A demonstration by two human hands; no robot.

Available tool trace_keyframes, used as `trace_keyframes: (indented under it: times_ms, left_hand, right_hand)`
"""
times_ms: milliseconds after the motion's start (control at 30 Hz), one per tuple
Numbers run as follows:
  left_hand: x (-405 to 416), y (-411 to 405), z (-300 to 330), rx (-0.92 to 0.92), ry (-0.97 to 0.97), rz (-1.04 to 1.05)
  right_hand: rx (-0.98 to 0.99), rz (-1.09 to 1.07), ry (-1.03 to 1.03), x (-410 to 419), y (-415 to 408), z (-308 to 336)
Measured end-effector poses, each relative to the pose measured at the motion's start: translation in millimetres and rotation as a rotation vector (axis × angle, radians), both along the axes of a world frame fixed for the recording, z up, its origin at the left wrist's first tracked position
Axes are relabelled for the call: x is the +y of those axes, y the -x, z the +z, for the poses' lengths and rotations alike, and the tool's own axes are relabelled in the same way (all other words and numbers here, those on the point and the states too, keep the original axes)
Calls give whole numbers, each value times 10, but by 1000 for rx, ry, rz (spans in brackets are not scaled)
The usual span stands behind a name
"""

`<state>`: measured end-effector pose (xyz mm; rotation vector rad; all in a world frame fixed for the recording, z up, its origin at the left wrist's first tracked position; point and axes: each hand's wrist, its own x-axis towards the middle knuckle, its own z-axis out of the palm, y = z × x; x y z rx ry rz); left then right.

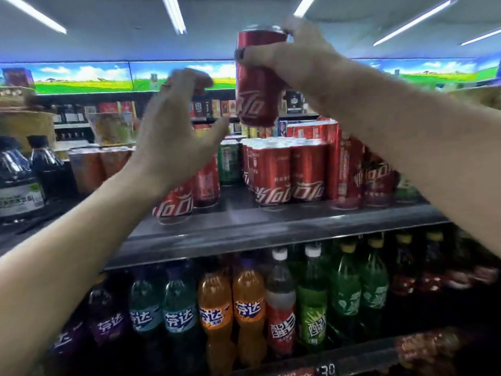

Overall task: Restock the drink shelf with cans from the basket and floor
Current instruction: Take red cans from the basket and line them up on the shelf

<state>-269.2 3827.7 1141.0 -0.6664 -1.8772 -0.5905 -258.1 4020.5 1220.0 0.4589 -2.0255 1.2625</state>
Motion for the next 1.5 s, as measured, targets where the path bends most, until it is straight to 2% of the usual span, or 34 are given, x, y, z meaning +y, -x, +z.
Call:
trace_keyframes:
  times_ms: [167,233,433,633,867,1500]
  left_hand:
    - [501,101,-66,-191,336,-28]
    - [608,195,-164,-253,391,-17]
    - [700,365,-328,-245,306,-40]
    - [719,433,-384,-331,237,-98]
    - [685,529,-522,-352,161,-151]
    - [708,576,-614,-269,173,-149]
  right_hand:
    - [9,-229,-180,253,138,192]
    - [24,-286,-249,311,226,183]
    - [-14,-338,-334,410,449,116]
    - [-74,-375,-376,460,628,60]
    - [-115,-403,-398,533,800,82]
    - [-190,-433,-500,549,822,76]
